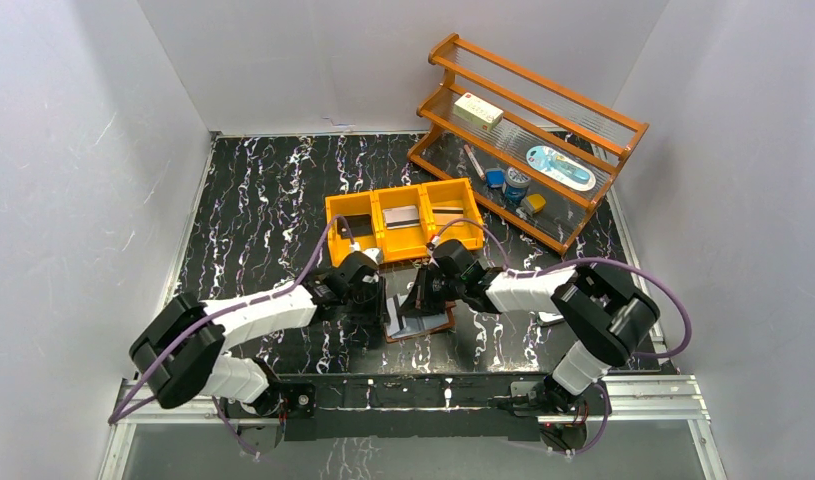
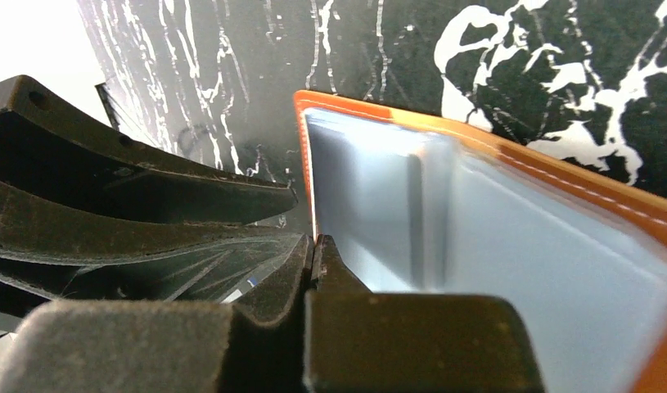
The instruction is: Take the credit cards out of the card holder
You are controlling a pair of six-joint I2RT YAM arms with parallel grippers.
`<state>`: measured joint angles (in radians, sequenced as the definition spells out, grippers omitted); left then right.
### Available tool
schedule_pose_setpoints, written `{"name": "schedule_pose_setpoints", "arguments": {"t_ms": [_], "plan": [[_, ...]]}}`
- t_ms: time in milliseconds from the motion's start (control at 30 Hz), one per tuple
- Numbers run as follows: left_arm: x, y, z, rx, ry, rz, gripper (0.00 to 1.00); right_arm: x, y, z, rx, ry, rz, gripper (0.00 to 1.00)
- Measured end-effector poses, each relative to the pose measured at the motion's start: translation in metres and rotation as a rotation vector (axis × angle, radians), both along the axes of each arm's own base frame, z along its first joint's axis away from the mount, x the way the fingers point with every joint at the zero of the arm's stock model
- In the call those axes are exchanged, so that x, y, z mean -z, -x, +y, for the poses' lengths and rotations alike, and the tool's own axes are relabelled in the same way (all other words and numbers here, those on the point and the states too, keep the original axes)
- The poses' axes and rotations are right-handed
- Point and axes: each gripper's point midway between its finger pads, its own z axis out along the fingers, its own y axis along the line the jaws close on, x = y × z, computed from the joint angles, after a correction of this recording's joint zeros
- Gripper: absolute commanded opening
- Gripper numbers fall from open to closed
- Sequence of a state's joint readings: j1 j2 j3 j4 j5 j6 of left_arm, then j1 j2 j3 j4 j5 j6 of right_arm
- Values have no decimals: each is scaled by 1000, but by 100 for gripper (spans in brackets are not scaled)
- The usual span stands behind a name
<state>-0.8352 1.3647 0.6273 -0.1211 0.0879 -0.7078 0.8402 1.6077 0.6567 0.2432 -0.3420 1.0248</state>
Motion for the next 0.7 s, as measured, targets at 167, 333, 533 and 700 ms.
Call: {"name": "schedule_pose_setpoints", "arguments": {"t_ms": [167, 333, 533, 700], "plan": [[-24, -6, 12, -40, 0, -80, 50, -18, -3, 2, -1, -33, -49, 0], [-60, -19, 30, -109, -11, -204, 64, -33, -8, 0, 2, -49, -110, 0], [-81, -35, 63, -199, -77, -271, 85, -46, -15, -7, 18, -31, -199, 0], [-91, -52, 104, -304, -151, -283, 98, -69, -32, -20, 39, 4, -377, 0]]}}
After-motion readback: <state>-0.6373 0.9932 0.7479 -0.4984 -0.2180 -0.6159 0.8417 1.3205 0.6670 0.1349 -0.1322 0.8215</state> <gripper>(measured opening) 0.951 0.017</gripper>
